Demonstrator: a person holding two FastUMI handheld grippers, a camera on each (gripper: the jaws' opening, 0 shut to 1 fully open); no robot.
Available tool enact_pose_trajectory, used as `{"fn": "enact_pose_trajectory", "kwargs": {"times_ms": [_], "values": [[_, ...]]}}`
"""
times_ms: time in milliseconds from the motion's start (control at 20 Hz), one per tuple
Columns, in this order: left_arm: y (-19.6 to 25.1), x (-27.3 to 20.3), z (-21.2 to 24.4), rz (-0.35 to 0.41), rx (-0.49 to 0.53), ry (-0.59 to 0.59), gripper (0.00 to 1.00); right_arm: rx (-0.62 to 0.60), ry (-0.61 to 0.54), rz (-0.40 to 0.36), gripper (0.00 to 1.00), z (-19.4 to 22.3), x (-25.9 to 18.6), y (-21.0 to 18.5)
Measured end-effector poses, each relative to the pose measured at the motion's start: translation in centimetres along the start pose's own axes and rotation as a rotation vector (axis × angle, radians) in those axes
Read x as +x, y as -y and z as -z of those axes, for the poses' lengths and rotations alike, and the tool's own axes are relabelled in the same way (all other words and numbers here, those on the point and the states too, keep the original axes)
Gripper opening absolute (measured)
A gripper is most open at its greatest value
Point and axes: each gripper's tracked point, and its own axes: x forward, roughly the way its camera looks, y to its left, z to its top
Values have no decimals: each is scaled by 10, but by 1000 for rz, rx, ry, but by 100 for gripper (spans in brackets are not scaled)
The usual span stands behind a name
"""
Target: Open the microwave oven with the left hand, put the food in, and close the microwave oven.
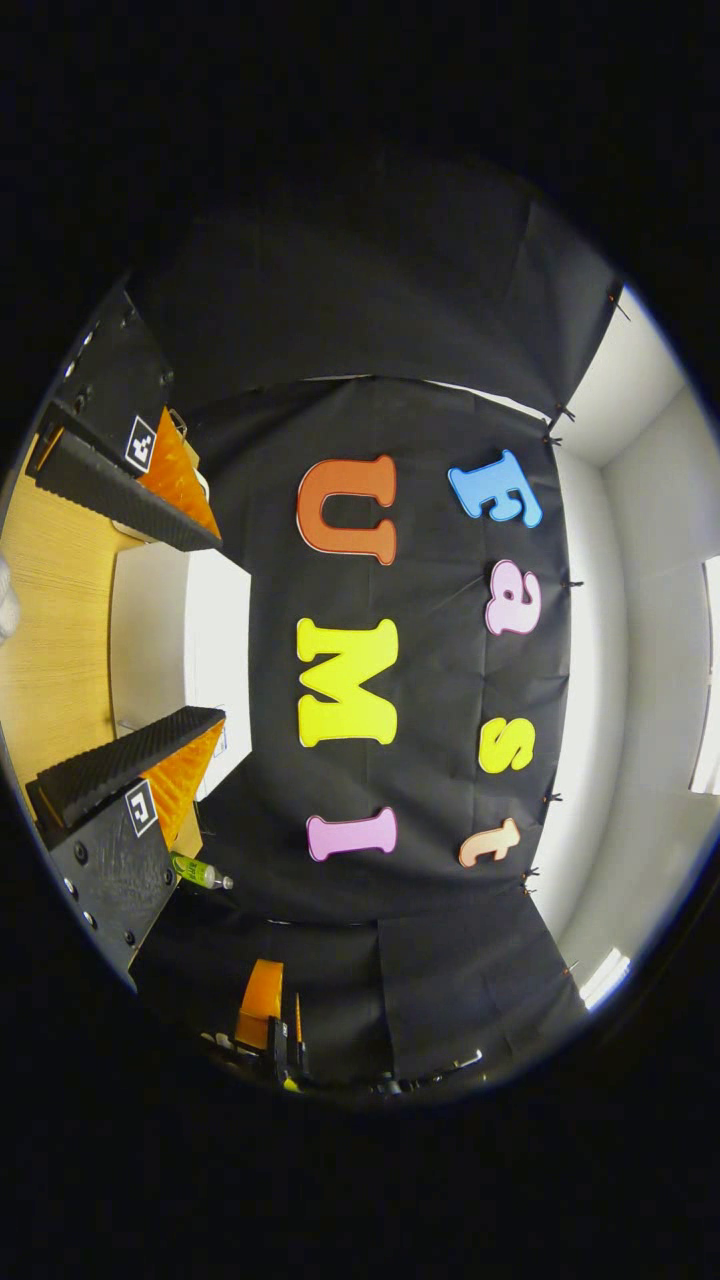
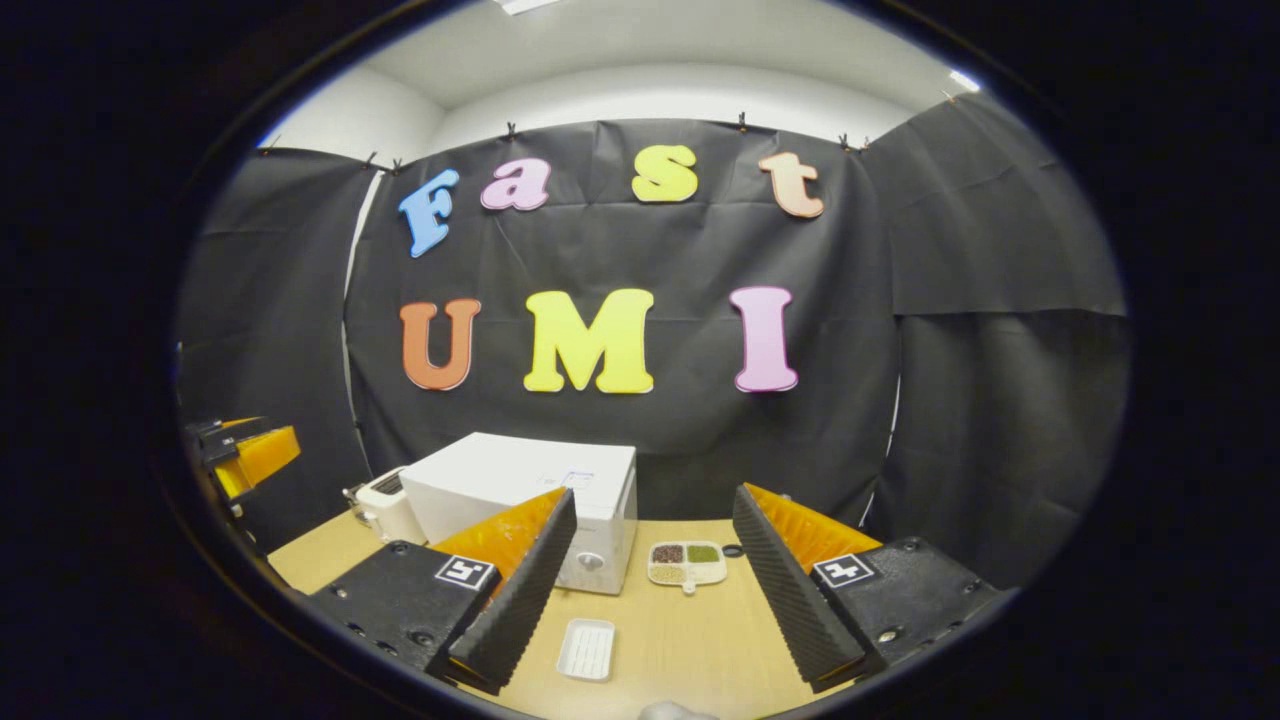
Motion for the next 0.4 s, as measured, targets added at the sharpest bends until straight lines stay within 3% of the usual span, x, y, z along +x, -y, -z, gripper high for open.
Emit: {"fn": "enact_pose_trajectory", "kwargs": {"times_ms": [50, 100, 150, 200, 250, 300, 350, 400], "values": [[0, 1, -1, 4, 1, -3, 95, 1, 1, 0, 92, -1, 0, 0], [1, 2, -1, 7, -1, -3, 95, 4, 1, 0, 100, -1, 0, -1], [1, 2, 0, 11, -2, -5, 95, 6, 2, 0, 92, -2, -1, -2], [1, 1, -2, 10, 0, -2, 95, 5, 3, 1, 92, -3, -2, -1], [0, 0, -4, 9, -1, 7, 84, 3, 4, 4, 100, -3, -2, 0], [1, 0, -7, 14, -3, 13, 84, 1, 8, 5, 92, -4, -2, -2], [1, -1, -8, 13, -2, 17, 95, 0, 7, 8, 92, -5, -3, -1], [1, -1, -10, 15, 0, 22, 95, 0, 9, 7, 92, -5, -4, -2]]}}
